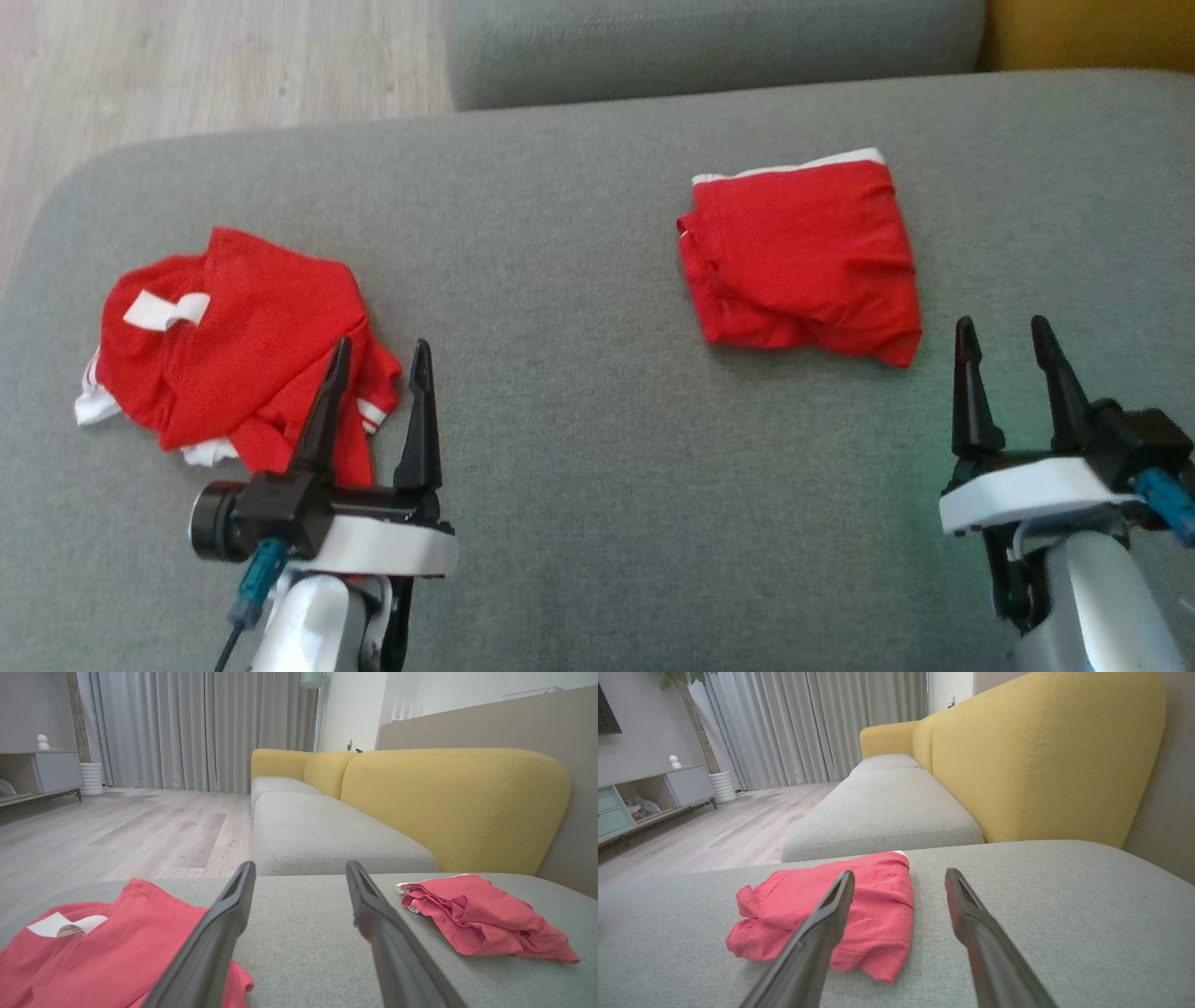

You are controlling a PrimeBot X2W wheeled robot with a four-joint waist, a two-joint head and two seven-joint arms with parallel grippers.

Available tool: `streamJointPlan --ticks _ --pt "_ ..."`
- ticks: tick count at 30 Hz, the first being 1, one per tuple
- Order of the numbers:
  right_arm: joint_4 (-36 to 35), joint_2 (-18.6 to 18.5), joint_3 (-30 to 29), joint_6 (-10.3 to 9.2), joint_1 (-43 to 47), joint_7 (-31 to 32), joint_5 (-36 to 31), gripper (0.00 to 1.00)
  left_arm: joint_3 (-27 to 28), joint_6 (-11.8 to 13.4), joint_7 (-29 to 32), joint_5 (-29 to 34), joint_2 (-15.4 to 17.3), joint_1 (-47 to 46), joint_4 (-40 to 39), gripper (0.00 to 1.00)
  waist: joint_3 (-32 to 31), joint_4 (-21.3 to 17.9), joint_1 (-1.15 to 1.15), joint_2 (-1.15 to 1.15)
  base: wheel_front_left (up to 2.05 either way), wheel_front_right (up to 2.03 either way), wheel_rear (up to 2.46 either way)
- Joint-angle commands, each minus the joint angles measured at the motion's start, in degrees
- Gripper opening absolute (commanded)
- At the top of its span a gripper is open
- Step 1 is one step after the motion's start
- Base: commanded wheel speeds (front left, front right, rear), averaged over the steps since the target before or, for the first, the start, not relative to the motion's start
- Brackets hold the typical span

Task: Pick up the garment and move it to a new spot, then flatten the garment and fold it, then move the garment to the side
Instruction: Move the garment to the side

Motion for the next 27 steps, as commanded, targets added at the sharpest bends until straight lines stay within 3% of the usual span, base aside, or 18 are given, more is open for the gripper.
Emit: streamJointPlan --ticks 1,9,16,26,27 --pt "-2.1 -0.1 1.1 -0.05 -3.1 -0.6 -0.6 1.0 1.2 -0.3 -0.3 0.7 0.4 -2.9 -2.1 1.0 1.3 0.6 0.0 0.0 0.0 0.0 0.0" --pt "1.4 -0.1 -4.1 -0.05 -13.3 4.5 -3.4 1.0 0.2 -1.1 -0.3 1.0 0.4 -5.9 -2.2 1.0 7.4 3.7 0.0 0.0 0.0 0.0 0.0" --pt "16.3 -0.1 -11.9 -0.05 -24.0 12.9 -6.7 1.0 -0.1 -1.5 -0.3 0.7 0.4 -7.9 -1.6 1.0 11.0 6.7 0.0 0.0 0.0 0.0 0.0" --pt "32.1 -0.1 -12.7 -0.05 -29.3 16.8 -11.3 1.0 0.2 -1.3 -0.3 0.5 0.4 -8.4 -1.8 1.0 11.7 7.4 0.0 0.0 0.0 0.0 0.0" --pt "33.4 -0.1 -12.4 -0.05 -29.8 17.0 -11.4 0.83 0.3 -1.2 -0.3 0.4 0.4 -8.3 -1.8 1.0 11.7 7.3 0.0 0.0 0.0 0.0 0.0"
